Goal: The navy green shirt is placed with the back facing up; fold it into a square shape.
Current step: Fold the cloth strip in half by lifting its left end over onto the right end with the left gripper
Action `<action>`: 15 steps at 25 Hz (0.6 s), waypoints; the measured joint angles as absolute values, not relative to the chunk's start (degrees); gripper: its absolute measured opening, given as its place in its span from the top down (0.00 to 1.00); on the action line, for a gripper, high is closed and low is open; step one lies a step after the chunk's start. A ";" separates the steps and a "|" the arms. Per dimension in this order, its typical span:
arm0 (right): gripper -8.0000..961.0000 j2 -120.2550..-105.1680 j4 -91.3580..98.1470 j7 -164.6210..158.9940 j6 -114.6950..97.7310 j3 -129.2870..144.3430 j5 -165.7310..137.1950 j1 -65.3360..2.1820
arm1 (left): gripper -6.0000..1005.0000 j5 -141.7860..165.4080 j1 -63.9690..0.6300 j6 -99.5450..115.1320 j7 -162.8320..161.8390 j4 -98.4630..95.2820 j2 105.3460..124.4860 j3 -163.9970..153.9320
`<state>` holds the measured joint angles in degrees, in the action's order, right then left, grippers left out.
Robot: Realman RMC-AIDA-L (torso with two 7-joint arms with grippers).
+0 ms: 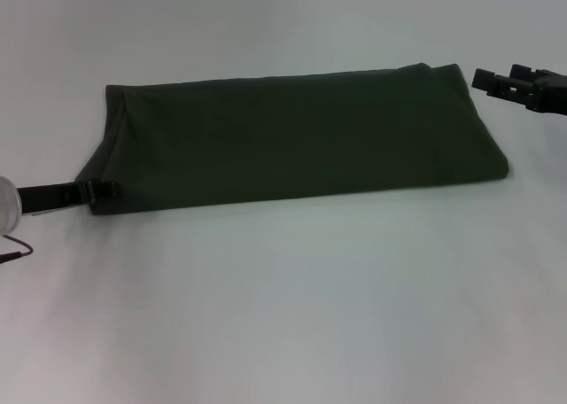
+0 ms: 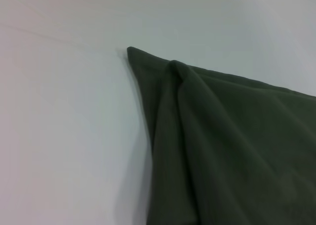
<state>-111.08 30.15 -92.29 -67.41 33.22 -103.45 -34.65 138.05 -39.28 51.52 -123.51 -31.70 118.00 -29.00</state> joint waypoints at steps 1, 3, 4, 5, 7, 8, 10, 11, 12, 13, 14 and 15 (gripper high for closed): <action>0.02 -111.08 30.15 -92.28 -67.41 33.22 -103.44 -34.68 | 0.75 138.11 -39.29 51.40 -123.51 -31.70 118.01 -29.00; 0.03 -111.08 30.15 -92.29 -67.41 33.22 -103.45 -34.71 | 0.66 138.14 -39.30 51.23 -123.54 -31.65 118.02 -29.00; 0.03 -111.08 30.15 -92.29 -67.41 33.22 -103.45 -34.71 | 0.62 138.14 -39.28 51.17 -123.59 -31.59 118.03 -29.00; 0.03 -111.08 30.15 -92.29 -67.40 33.22 -103.45 -34.71 | 0.57 138.14 -39.27 51.15 -123.63 -31.51 118.05 -29.00; 0.03 -111.09 30.15 -92.28 -67.15 33.23 -103.45 -34.72 | 0.51 138.14 -39.30 51.13 -123.71 -31.25 118.10 -29.04; 0.03 -111.12 30.15 -92.29 -66.79 33.26 -103.45 -34.75 | 0.49 138.14 -39.33 51.13 -123.73 -31.18 118.11 -29.08; 0.03 -111.14 30.15 -92.28 -66.72 33.29 -103.44 -34.78 | 0.49 138.14 -39.39 51.12 -123.75 -31.02 118.12 -29.13; 0.03 -111.15 30.15 -92.29 -66.71 33.31 -103.45 -34.80 | 0.49 138.14 -39.43 51.01 -123.75 -30.90 118.13 -29.19; 0.03 -111.15 30.15 -92.29 -66.70 33.33 -103.45 -34.80 | 0.49 138.14 -39.43 50.98 -123.75 -30.89 118.14 -29.21; 0.03 -111.16 30.15 -92.28 -66.70 33.35 -103.45 -34.80 | 0.49 138.15 -39.41 50.91 -123.77 -30.87 118.17 -29.23; 0.04 -111.17 30.15 -92.28 -66.69 33.38 -103.45 -34.84 | 0.49 138.16 -39.38 50.89 -123.85 -30.87 118.19 -29.25; 0.04 -111.17 30.15 -92.28 -66.68 33.39 -103.44 -34.88 | 0.49 138.16 -39.36 50.89 -123.94 -30.86 118.21 -29.28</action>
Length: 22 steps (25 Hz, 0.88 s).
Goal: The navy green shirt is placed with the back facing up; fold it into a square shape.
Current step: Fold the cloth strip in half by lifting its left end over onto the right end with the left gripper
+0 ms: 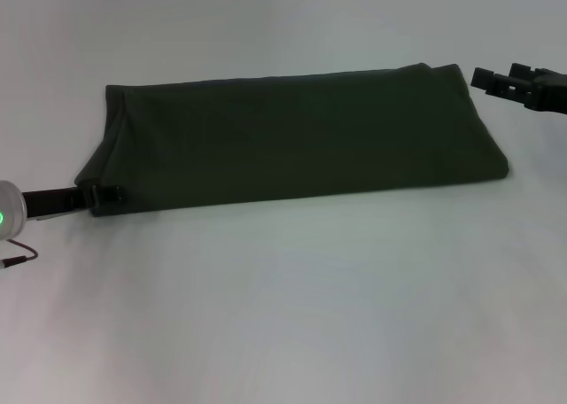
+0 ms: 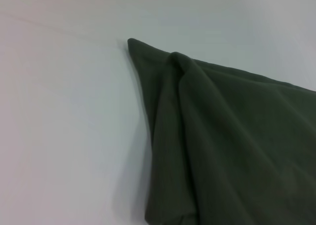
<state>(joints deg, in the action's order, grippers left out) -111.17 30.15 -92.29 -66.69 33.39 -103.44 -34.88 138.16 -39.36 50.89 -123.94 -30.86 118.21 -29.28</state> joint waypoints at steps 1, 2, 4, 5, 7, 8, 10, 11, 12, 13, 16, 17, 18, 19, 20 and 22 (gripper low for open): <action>0.04 -111.17 30.15 -92.29 -66.68 33.39 -103.45 -34.94 | 0.50 138.16 -39.36 50.88 -124.00 -30.85 118.21 -29.30; 0.04 -111.17 30.15 -92.28 -66.66 33.40 -103.44 -34.97 | 0.50 138.16 -39.35 50.88 -124.06 -30.85 118.21 -29.32; 0.04 -111.17 30.15 -92.28 -66.65 33.40 -103.44 -35.04 | 0.51 138.16 -39.34 50.88 -124.08 -30.85 118.21 -29.35; 0.04 -111.17 30.15 -92.27 -66.63 33.42 -103.45 -35.06 | 0.52 138.18 -39.33 50.88 -124.07 -30.85 118.21 -29.36; 0.04 -111.18 30.15 -92.26 -66.62 33.60 -103.44 -35.09 | 0.52 138.47 -39.34 50.88 -123.97 -30.85 118.21 -29.68; 0.04 -111.17 30.15 -92.27 -66.61 33.74 -103.44 -35.09 | 0.53 139.01 -39.41 50.68 -123.99 -30.84 118.21 -29.97; 0.04 -111.18 30.18 -92.27 -66.61 33.95 -103.44 -35.09 | 0.54 139.47 -39.52 50.41 -124.27 -30.67 118.14 -30.10; 0.05 -111.17 30.21 -92.27 -66.62 33.98 -103.45 -35.09 | 0.54 139.57 -39.58 50.27 -124.44 -30.52 118.08 -30.10; 0.05 -111.16 30.22 -92.27 -66.63 33.99 -103.45 -35.09 | 0.54 139.57 -39.66 50.24 -124.49 -30.34 118.03 -30.08; 0.05 -111.14 30.23 -92.27 -66.64 34.01 -103.44 -35.11 | 0.55 139.57 -39.70 50.25 -124.50 -30.30 118.01 -30.06; 0.05 -111.01 30.24 -92.28 -66.73 34.07 -103.45 -35.14 | 0.60 139.58 -39.74 50.31 -124.50 -30.25 117.99 -30.09; 0.05 -110.96 30.24 -92.28 -66.76 34.08 -103.44 -35.14 | 0.64 139.57 -39.74 50.34 -124.50 -30.24 117.99 -30.12; 0.05 -110.93 30.24 -92.28 -66.78 34.09 -103.45 -35.15 | 0.69 139.58 -39.74 50.35 -124.50 -30.22 117.98 -30.14; 0.05 -110.93 30.24 -92.28 -66.81 34.10 -103.44 -35.15 | 0.73 139.57 -39.74 50.36 -124.50 -30.19 117.98 -30.15; 0.05 -110.92 30.24 -92.28 -66.84 34.10 -103.45 -35.15 | 0.77 139.57 -39.74 50.41 -124.50 -30.17 117.97 -30.15; 0.05 -110.91 30.24 -92.28 -66.89 34.10 -103.44 -35.15 | 0.84 139.57 -39.74 50.56 -124.50 -30.13 117.96 -30.07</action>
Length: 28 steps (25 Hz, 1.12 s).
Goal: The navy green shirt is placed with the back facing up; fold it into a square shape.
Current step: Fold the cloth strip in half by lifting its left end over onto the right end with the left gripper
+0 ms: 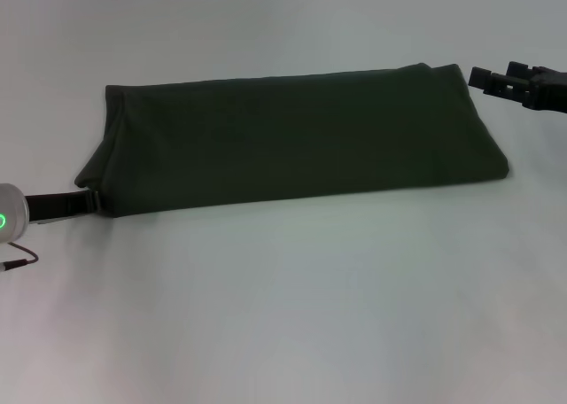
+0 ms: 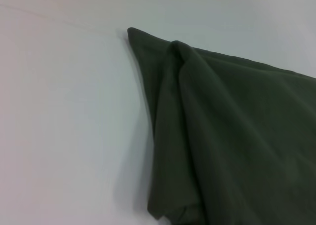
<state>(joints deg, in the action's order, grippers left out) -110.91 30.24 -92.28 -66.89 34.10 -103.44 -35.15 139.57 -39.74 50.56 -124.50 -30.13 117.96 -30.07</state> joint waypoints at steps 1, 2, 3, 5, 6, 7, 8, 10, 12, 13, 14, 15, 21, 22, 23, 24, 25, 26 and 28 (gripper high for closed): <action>0.06 -110.91 30.24 -92.31 -66.90 34.10 -103.44 -35.14 | 0.88 139.57 -39.76 50.64 -124.50 -30.13 117.95 -30.05; 0.06 -110.90 30.24 -92.46 -66.92 34.13 -103.45 -35.11 | 0.92 139.57 -39.78 50.72 -124.49 -30.13 117.95 -30.04; 0.06 -110.83 30.24 -92.86 -66.95 34.25 -103.44 -35.08 | 0.95 139.57 -39.80 50.74 -124.49 -30.13 117.95 -30.04; 0.06 -110.42 30.52 -94.89 -67.07 35.16 -103.44 -34.97 | 0.99 139.57 -39.88 50.89 -124.49 -30.13 117.95 -30.02; 0.06 -110.00 31.02 -96.93 -67.12 36.21 -103.46 -34.87 | 0.99 139.57 -39.93 51.14 -124.50 -30.13 117.91 -29.94; 0.06 -109.44 31.72 -99.92 -67.18 37.48 -103.80 -34.77 | 0.99 139.57 -39.99 51.44 -124.54 -30.15 117.84 -29.86; 0.06 -108.74 32.55 -103.34 -67.17 38.64 -104.45 -34.72 | 0.99 139.57 -40.05 51.71 -124.62 -30.19 117.74 -29.76; 0.06 -107.01 33.95 -111.88 -67.38 40.94 -108.13 -35.12 | 0.99 139.57 -40.16 52.23 -124.83 -30.31 117.61 -29.65; 0.06 -105.21 34.60 -119.63 -67.87 42.60 -113.81 -36.60 | 0.99 139.57 -40.22 52.43 -124.90 -30.36 117.58 -29.65; 0.07 -104.43 34.72 -123.00 -68.10 43.10 -116.86 -37.49 | 0.99 139.57 -40.23 52.49 -124.92 -30.37 117.56 -29.64; 0.07 -103.84 34.72 -125.94 -68.43 43.44 -120.08 -38.40 | 0.99 139.57 -40.24 52.51 -124.96 -30.37 117.53 -29.63; 0.07 -103.54 34.73 -127.62 -68.41 43.48 -122.28 -39.10 | 0.99 139.57 -40.24 52.51 -124.99 -30.36 117.50 -29.62; 0.07 -103.60 34.82 -133.29 -67.80 43.49 -134.00 -42.73 | 0.99 139.41 -40.15 52.52 -125.07 -30.25 117.53 -29.62; 0.07 -103.94 34.52 -133.48 -67.33 43.52 -135.57 -43.26 | 0.99 139.41 -40.14 52.57 -125.07 -30.24 117.53 -29.62; 0.07 -104.28 34.30 -133.57 -66.63 43.53 -137.00 -43.66 | 0.99 139.42 -40.15 52.70 -125.07 -30.23 117.54 -29.62; 0.07 -104.71 34.04 -133.62 -66.07 43.54 -138.38 -44.06 | 0.99 139.43 -40.17 52.82 -125.07 -30.23 117.55 -29.62; 0.08 -105.18 34.00 -133.68 -65.18 43.54 -139.66 -44.32 | 0.99 139.43 -40.19 52.95 -125.07 -30.23 117.55 -29.62; 0.08 -106.04 33.67 -133.73 -63.50 43.56 -141.45 -44.68 | 0.99 139.38 -40.20 53.04 -125.07 -30.23 117.57 -29.62; 0.08 -106.37 33.30 -133.67 -62.41 43.56 -142.01 -44.85 | 0.99 139.38 -40.22 53.05 -125.07 -30.23 117.57 -29.62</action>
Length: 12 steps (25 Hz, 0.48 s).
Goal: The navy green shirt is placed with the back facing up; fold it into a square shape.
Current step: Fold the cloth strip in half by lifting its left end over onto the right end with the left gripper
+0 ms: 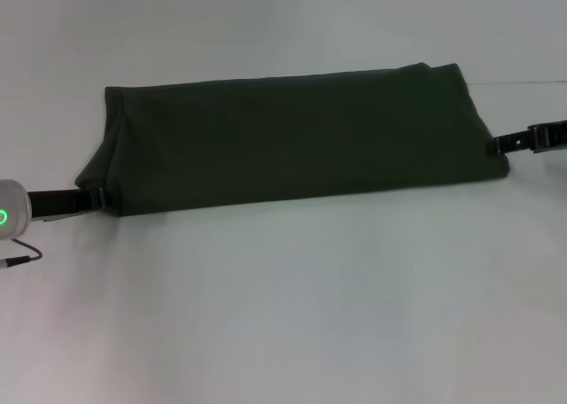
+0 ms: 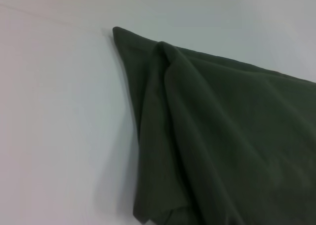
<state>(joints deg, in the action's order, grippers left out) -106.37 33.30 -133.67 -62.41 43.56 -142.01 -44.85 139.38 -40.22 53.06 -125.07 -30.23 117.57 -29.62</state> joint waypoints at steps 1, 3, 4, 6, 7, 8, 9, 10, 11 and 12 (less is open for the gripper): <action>0.08 -106.65 32.91 -133.52 -61.47 43.57 -142.50 -44.97 | 0.99 139.38 -40.24 53.07 -125.07 -30.23 117.57 -29.62; 0.08 -107.19 32.17 -133.14 -59.57 43.59 -142.98 -45.12 | 0.99 139.38 -40.27 53.11 -125.07 -30.23 117.59 -29.62; 0.08 -107.45 31.93 -132.98 -58.85 43.61 -143.17 -45.17 | 0.99 139.37 -40.27 53.14 -125.07 -30.23 117.60 -29.62; 0.08 -108.17 31.83 -132.45 -57.53 43.65 -143.66 -45.20 | 0.99 139.36 -40.25 53.15 -125.07 -30.23 117.60 -29.61; 0.08 -108.53 31.82 -132.06 -57.08 43.68 -143.86 -45.20 | 0.99 139.36 -40.25 53.16 -125.07 -30.23 117.60 -29.62; 0.08 -108.84 31.82 -131.70 -56.74 43.68 -143.94 -45.18 | 0.99 139.38 -40.25 53.17 -125.10 -30.23 117.60 -29.62; 0.09 -109.18 31.81 -131.30 -56.44 43.68 -144.00 -45.16 | 0.99 139.40 -40.26 53.18 -125.13 -30.23 117.60 -29.62; 0.09 -109.46 31.78 -131.05 -56.08 43.68 -144.04 -45.16 | 0.99 139.43 -40.28 53.21 -125.19 -30.23 117.60 -29.62; 0.09 -109.73 31.65 -130.72 -55.67 43.68 -144.08 -45.16 | 0.99 139.44 -40.29 53.24 -125.21 -30.23 117.60 -29.62; 0.09 -109.95 31.48 -130.41 -55.35 43.68 -144.11 -45.16 | 0.99 139.45 -40.29 53.30 -125.21 -30.23 117.60 -29.62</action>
